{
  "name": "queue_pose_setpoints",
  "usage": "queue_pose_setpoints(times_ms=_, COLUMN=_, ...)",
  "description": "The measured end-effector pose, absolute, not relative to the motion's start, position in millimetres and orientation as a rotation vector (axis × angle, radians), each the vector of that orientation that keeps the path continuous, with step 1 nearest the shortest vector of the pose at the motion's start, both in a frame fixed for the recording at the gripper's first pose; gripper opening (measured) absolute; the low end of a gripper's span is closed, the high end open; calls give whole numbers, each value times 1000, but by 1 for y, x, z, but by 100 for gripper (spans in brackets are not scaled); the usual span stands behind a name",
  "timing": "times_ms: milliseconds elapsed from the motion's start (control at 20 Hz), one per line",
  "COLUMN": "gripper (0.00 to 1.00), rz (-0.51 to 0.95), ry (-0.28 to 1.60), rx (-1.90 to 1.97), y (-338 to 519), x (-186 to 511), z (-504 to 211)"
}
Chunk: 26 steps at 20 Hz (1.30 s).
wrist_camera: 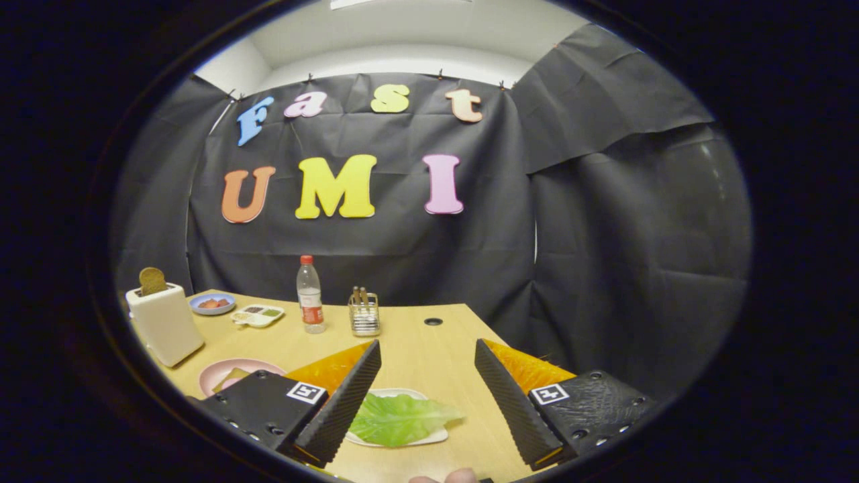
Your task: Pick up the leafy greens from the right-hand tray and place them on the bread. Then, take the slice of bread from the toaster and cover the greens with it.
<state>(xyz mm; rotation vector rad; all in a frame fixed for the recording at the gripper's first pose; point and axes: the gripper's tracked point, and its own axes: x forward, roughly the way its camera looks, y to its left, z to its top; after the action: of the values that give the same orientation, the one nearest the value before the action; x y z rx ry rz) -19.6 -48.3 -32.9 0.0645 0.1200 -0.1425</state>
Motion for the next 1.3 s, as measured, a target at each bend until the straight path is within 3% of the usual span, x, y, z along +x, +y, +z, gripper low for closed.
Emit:
queue_pose_setpoints(times_ms=350, gripper=94, rz=-137, ry=347, rx=167, y=-63, x=-20, z=-93)
queue_pose_setpoints(times_ms=700, gripper=96, rz=-114, ry=624, rx=543, y=-57, x=-8, z=-153)
queue_pose_setpoints(times_ms=1050, gripper=96, rz=-150, ry=670, rx=725, y=-56, x=16, z=-174)
queue_pose_setpoints(times_ms=1300, gripper=83, rz=-169, ry=667, rx=812, y=-63, x=34, z=-181)
